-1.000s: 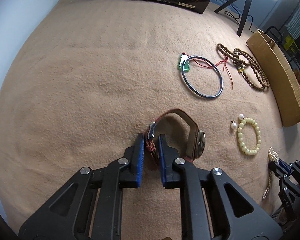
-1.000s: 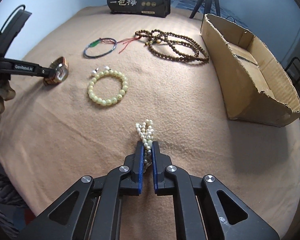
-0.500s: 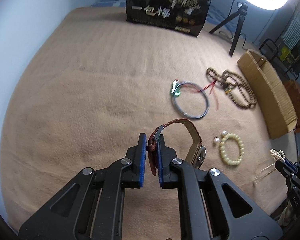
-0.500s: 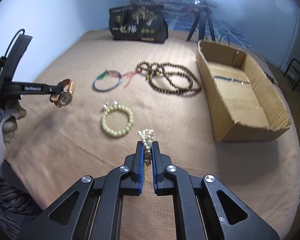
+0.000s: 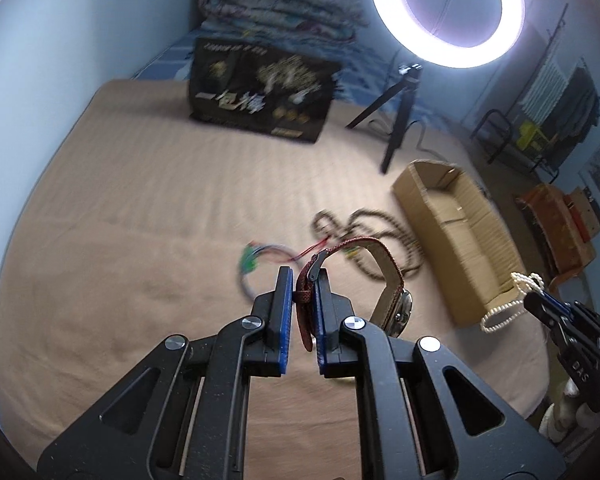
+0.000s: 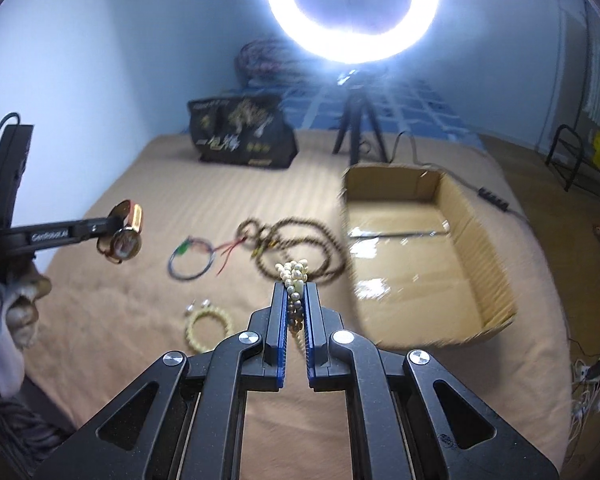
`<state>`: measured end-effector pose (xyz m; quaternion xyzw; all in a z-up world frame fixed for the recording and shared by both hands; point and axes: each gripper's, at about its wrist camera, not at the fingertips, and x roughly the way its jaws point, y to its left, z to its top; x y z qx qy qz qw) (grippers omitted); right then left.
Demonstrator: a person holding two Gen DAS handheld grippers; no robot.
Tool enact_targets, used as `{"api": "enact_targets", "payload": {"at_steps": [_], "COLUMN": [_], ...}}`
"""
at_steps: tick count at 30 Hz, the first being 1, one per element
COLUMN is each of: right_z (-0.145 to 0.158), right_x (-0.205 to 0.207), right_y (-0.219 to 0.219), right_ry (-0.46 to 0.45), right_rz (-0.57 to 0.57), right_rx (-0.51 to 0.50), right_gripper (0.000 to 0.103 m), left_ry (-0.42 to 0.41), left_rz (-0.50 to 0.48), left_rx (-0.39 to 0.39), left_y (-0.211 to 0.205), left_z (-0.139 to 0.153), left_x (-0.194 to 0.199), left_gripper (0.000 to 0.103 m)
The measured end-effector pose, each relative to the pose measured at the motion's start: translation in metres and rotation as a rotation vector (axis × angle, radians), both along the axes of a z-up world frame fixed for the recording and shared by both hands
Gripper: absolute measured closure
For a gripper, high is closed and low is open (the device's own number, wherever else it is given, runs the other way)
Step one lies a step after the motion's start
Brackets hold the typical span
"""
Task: Organize jewelry
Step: 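Carry the watch and pearl necklace into the cardboard box and open both tools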
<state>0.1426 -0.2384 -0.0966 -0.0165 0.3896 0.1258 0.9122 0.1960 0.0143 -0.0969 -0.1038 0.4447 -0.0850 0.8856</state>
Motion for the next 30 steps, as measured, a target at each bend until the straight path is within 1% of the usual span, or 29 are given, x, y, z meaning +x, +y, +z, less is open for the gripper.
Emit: {"api": "enact_targets", "payload": {"at_steps": [5, 12, 17, 24, 27, 30], "right_z": [0.013, 0.017, 0.008, -0.009, -0.017, -0.023], "right_x": [0.015, 0.037, 0.050, 0.060, 0.063, 0.066], "right_y": [-0.020, -0.053, -0.077, -0.101, -0.110, -0.116], "right_ry": [-0.029, -0.045, -0.025, 0.013, 0.032, 0.047], "right_rz": [-0.039, -0.092, -0.129, -0.151, -0.159, -0.161], "right_rx": [-0.020, -0.040, -0.032, -0.037, -0.023, -0.004], "right_gripper": [0.097, 0.097, 0.097, 0.097, 0.097, 0.097], "left_ry": [-0.025, -0.032, -0.027, 0.000, 0.013, 0.022], "left_rz": [-0.025, -0.051, -0.076, -0.109, -0.121, -0.141], "left_rx": [-0.030, -0.065, -0.079, -0.107, -0.117, -0.111], "left_y": [-0.025, -0.063, -0.099, -0.147, -0.168, -0.187], "left_z": [0.013, 0.016, 0.010, -0.008, -0.015, -0.023], "left_x": [0.014, 0.039, 0.058, 0.081, 0.087, 0.092], "left_gripper": [0.095, 0.095, 0.095, 0.095, 0.095, 0.095]}}
